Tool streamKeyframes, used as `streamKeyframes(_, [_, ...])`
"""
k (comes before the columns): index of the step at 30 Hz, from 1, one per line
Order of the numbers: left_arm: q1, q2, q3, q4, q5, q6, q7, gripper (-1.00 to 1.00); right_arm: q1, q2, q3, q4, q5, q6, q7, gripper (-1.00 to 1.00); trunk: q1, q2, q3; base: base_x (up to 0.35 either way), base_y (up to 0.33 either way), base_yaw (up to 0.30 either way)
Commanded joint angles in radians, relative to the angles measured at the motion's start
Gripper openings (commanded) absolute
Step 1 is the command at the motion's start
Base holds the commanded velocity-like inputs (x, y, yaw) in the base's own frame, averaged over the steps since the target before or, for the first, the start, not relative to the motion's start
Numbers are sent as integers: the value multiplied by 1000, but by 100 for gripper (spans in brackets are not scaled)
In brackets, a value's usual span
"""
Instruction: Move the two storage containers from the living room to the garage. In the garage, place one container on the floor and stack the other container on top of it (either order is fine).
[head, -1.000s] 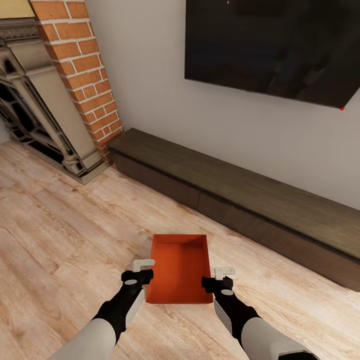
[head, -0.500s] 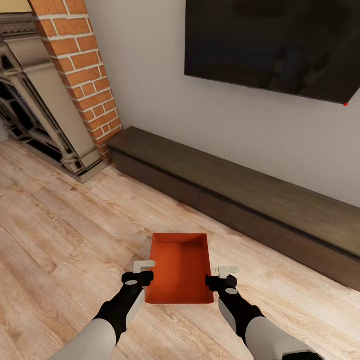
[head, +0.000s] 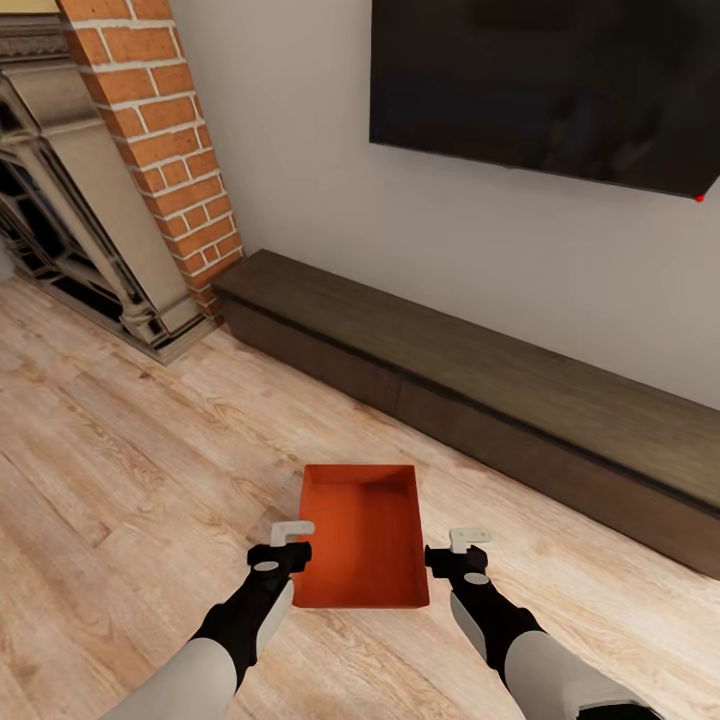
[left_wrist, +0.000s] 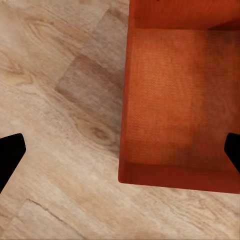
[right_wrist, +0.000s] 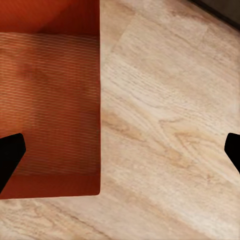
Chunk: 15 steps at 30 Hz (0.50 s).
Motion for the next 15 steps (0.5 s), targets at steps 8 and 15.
streamKeyframes(8, [0, -1, -9, -9, 3, 4, 8, 100, -1, 8, 8, 1, 1, -7, -5, 100, 31, -57, -26, 0, 0, 0])
streamKeyframes(15, [0, -1, -9, -10, 3, 4, 8, 100, -1, 9, 6, 1, 1, -6, 5, 100, 58, -106, -48, 0, 0, 0])
